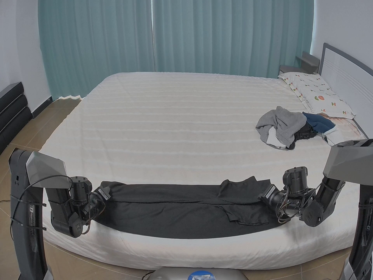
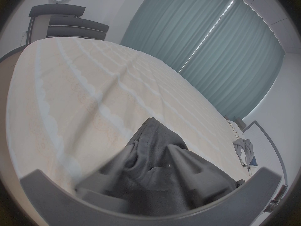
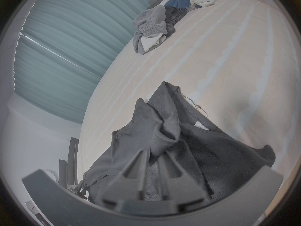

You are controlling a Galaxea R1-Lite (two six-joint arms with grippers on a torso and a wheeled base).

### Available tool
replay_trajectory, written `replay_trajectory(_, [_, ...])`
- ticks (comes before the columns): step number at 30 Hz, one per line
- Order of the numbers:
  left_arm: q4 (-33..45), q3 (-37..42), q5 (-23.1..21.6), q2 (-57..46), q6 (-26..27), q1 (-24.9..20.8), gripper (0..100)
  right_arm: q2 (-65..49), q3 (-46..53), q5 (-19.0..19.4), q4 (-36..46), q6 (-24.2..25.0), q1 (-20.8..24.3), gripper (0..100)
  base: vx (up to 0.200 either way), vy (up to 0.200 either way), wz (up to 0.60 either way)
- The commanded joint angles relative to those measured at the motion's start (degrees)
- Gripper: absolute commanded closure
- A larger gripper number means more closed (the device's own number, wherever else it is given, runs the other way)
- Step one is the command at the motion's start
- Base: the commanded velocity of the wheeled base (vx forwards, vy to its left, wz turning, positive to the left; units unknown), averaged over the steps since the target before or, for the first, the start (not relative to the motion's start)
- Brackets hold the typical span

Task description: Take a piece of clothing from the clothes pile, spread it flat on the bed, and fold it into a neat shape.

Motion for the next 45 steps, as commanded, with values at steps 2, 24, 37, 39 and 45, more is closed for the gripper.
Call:
replay_trajectory(2, [0.0,0.1,0.2,-0.5,-0.1,0.0,0,-1.2,0.1,0.0,-0.5,0.0,-0.6,0,0.000,0.000,0.00])
replay_trajectory(24, [3.0,-6.9,-2.8,-2.8,-2.7,2.4,0,-6.6,1.5,7.5,-0.4,0.4,-9.6,0,0.000,0.000,0.00])
replay_trajectory(37, [5.3,-10.6,-8.6,2.1,-2.9,2.9,100,-3.9,1.4,7.8,-0.5,0.5,-8.7,0,0.000,0.000,0.00])
replay_trajectory(39, [5.3,-10.6,-6.6,2.1,-2.9,3.4,100,-3.7,1.5,7.8,-0.5,0.5,-8.6,0,0.000,0.000,0.00])
replay_trajectory(45, [5.1,-10.6,-2.6,2.5,-4.8,3.5,100,-3.6,1.7,7.7,-0.5,0.4,-8.4,0,0.000,0.000,0.00])
